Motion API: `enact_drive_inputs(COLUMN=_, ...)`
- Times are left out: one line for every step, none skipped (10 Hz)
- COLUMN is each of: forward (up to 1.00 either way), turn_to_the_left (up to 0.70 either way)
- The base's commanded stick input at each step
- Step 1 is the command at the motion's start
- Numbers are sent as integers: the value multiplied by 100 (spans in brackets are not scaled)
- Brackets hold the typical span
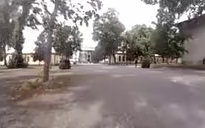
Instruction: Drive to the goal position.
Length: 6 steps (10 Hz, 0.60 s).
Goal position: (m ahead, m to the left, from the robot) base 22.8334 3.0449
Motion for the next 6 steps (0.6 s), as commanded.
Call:
enact_drive_inputs(forward=70, turn_to_the_left=0)
enact_drive_inputs(forward=70, turn_to_the_left=0)
enact_drive_inputs(forward=70, turn_to_the_left=0)
enact_drive_inputs(forward=70, turn_to_the_left=0)
enact_drive_inputs(forward=70, turn_to_the_left=0)
enact_drive_inputs(forward=70, turn_to_the_left=0)
